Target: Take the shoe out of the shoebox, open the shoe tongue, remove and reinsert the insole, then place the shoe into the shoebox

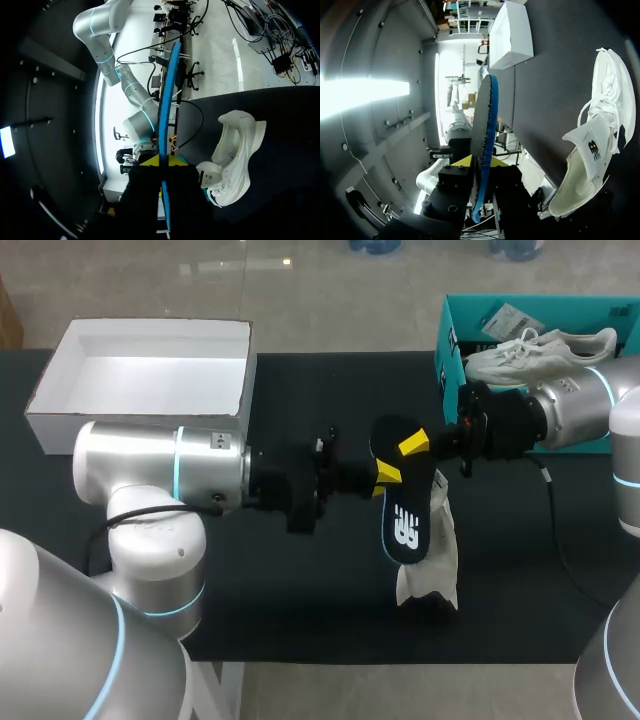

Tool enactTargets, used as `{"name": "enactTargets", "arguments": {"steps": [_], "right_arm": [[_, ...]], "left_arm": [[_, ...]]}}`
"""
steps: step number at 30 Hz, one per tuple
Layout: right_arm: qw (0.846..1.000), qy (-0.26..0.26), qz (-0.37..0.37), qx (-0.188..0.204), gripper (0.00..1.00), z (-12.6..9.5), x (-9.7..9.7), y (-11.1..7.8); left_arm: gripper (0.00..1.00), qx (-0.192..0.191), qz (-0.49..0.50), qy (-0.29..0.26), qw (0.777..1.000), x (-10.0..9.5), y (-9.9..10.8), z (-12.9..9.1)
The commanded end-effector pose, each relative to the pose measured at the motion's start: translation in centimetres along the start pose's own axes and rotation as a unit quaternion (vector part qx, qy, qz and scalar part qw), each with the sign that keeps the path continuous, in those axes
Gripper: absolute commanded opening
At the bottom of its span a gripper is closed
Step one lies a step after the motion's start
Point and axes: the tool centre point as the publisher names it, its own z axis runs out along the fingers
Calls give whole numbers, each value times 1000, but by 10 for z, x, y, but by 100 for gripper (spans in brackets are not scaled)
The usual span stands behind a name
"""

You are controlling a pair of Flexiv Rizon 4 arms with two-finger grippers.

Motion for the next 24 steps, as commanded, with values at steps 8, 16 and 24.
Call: {"name": "enactTargets", "arguments": {"steps": [8, 16, 24], "right_arm": [[996, -58, -18, -66, 100, -55, 19, -54], [985, -165, -19, -52, 100, -94, 33, -88], [976, -212, 13, -41, 100, -104, 40, -94]], "left_arm": [[0, 19, -18, 44, 999, 0, -9, -17], [0, 25, -38, 55, 997, 3, -14, -24], [0, 5, -64, 63, 996, 8, -19, -33]]}}
